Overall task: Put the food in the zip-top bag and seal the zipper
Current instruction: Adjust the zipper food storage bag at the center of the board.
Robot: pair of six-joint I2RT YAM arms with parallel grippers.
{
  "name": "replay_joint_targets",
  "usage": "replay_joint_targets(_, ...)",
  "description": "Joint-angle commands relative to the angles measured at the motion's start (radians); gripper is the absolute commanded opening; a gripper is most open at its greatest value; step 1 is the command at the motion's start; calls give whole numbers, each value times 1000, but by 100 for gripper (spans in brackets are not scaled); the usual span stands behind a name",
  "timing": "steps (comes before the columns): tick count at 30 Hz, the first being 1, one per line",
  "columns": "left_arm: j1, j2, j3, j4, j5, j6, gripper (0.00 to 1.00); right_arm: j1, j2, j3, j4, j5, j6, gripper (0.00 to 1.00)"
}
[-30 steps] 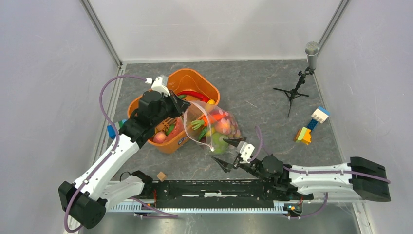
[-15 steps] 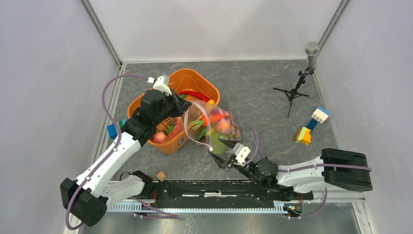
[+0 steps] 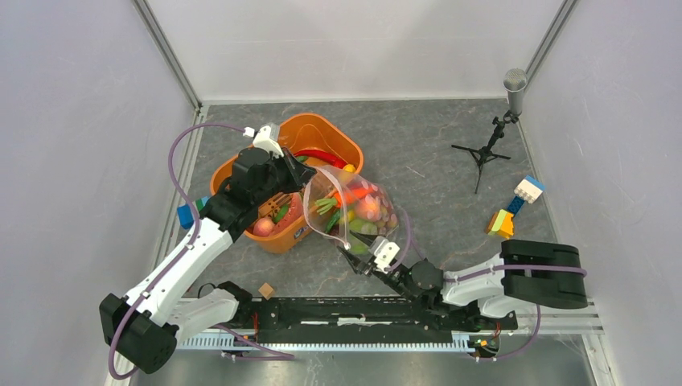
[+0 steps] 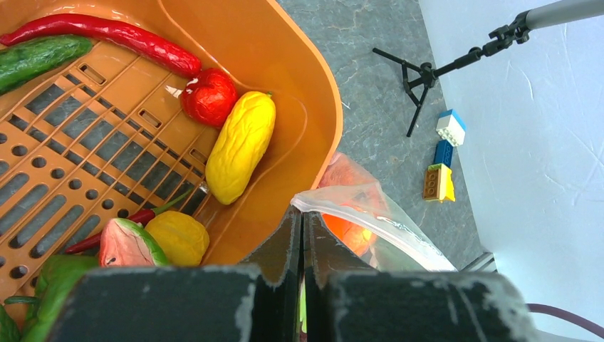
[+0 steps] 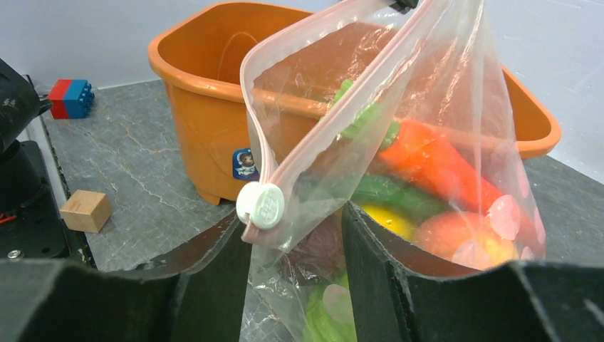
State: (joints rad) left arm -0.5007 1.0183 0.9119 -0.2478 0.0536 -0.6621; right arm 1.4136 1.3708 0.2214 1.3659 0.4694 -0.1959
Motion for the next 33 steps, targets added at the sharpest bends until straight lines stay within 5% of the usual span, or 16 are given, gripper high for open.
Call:
replay_joint_targets(1,3,-17,42,29,-3,-25,2,5,51,27,136,33,-35,52)
replay_joint_targets(13,3,-29,46,15,-3,-21,2,5,97,37,232,67,-61,29)
replay_joint_targets(20,2,-43,41,11,-18,-19,2,6,71,13,228,90,-48,0)
replay_joint_targets(22,4,-46,39,14,-20,-16,2,5,37,-6,225,102,-47,0)
replay_joint_targets(33,3,-72,91,-39,-41,76,2,4,-437,53,-523,112,0,0)
